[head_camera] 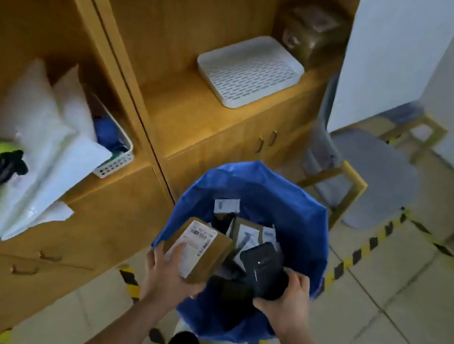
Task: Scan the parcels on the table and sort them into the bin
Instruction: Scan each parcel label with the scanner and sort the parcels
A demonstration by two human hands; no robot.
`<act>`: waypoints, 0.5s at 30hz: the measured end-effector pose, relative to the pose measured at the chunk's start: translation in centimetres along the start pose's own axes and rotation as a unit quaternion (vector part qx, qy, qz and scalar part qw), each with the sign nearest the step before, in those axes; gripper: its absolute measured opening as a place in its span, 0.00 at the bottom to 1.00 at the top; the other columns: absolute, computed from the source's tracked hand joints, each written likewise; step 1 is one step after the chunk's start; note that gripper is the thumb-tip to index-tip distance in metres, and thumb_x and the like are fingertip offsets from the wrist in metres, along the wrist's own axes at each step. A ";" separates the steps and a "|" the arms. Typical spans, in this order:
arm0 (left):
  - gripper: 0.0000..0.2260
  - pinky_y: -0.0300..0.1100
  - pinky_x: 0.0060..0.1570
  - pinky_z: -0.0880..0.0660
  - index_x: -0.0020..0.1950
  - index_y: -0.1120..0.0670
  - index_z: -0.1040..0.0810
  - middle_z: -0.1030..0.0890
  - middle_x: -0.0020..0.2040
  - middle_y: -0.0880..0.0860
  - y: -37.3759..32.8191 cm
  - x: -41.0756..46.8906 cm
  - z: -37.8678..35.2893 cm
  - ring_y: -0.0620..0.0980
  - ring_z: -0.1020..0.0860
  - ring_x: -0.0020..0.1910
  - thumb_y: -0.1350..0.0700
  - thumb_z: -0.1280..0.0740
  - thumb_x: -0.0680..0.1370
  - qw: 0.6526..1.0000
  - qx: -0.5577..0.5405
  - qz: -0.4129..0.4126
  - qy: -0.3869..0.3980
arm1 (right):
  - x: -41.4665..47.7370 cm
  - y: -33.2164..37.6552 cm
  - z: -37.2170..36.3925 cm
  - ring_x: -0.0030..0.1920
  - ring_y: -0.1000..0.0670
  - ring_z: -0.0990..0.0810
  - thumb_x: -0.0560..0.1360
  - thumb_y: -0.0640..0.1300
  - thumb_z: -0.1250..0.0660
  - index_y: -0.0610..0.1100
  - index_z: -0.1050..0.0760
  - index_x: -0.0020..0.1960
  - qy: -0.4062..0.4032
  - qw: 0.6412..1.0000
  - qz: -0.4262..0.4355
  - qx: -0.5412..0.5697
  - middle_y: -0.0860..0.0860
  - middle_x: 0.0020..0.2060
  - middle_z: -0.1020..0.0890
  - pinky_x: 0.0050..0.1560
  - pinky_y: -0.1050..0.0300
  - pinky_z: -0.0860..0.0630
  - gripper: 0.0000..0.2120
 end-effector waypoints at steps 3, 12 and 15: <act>0.48 0.55 0.70 0.36 0.74 0.40 0.43 0.49 0.74 0.51 0.2 4.6 -2.6 0.58 0.50 0.73 0.29 0.29 0.58 0.999 0.009 0.008 0.033 | 2.1 -0.8 -2.4 0.57 0.47 0.25 0.60 0.47 0.20 0.45 0.32 0.67 -0.014 0.998 -0.046 0.033 0.54 0.58 0.35 0.59 0.45 0.26 0.39; 0.47 0.54 0.65 0.33 0.74 0.45 0.41 0.46 0.71 0.53 0.3 16.8 -11.6 0.58 0.46 0.70 0.34 0.26 0.60 0.997 0.042 -0.027 0.050 | 10.0 -6.2 -10.9 0.50 0.52 0.28 0.61 0.48 0.20 0.45 0.33 0.69 -0.030 0.986 -0.143 0.075 0.55 0.59 0.35 0.61 0.45 0.26 0.41; 0.47 0.57 0.62 0.29 0.73 0.44 0.42 0.47 0.73 0.54 -0.2 20.1 -13.7 0.60 0.46 0.70 0.34 0.26 0.60 0.997 0.057 -0.036 0.033 | 12.0 -7.8 -12.8 0.54 0.48 0.24 0.60 0.47 0.19 0.44 0.32 0.69 -0.042 0.982 -0.163 0.084 0.52 0.62 0.34 0.61 0.43 0.26 0.41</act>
Point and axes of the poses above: each hand's wrist, its own x-axis towards the middle knuckle, its own z-axis out of the back of the hand, y = z × x, the point moved 10 cm from there along x, towards the middle knuckle
